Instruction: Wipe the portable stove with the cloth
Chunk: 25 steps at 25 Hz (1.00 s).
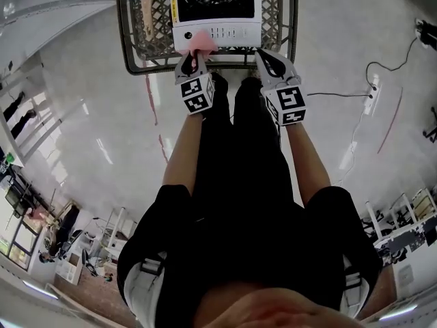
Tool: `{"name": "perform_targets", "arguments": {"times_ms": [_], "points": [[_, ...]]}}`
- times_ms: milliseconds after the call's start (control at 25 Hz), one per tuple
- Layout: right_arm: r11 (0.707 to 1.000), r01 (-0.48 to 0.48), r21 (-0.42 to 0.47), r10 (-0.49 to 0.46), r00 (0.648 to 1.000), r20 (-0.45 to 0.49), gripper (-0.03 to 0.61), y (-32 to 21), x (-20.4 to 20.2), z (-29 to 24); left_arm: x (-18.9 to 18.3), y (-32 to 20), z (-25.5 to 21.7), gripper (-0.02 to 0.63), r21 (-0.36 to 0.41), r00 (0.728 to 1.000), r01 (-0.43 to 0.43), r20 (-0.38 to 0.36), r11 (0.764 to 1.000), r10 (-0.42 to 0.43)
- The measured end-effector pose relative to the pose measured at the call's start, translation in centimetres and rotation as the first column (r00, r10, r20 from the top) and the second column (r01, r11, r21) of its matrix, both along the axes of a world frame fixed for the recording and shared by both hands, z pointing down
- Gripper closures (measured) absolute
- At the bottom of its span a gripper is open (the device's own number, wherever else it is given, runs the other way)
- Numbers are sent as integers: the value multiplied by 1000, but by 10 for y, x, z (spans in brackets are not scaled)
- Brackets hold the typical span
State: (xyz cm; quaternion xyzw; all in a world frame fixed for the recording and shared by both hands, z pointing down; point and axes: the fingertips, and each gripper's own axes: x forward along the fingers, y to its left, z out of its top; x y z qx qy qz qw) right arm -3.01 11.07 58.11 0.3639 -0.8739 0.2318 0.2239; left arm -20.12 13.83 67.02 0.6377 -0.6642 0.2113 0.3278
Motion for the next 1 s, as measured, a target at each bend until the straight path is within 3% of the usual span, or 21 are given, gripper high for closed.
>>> {"name": "perform_targets", "arguments": {"times_ms": [1000], "points": [[1000,-22,-9,23,999,46,575,-12,65,2,89,-13,-7,568,0,1000,-19,2,1000,19]]}}
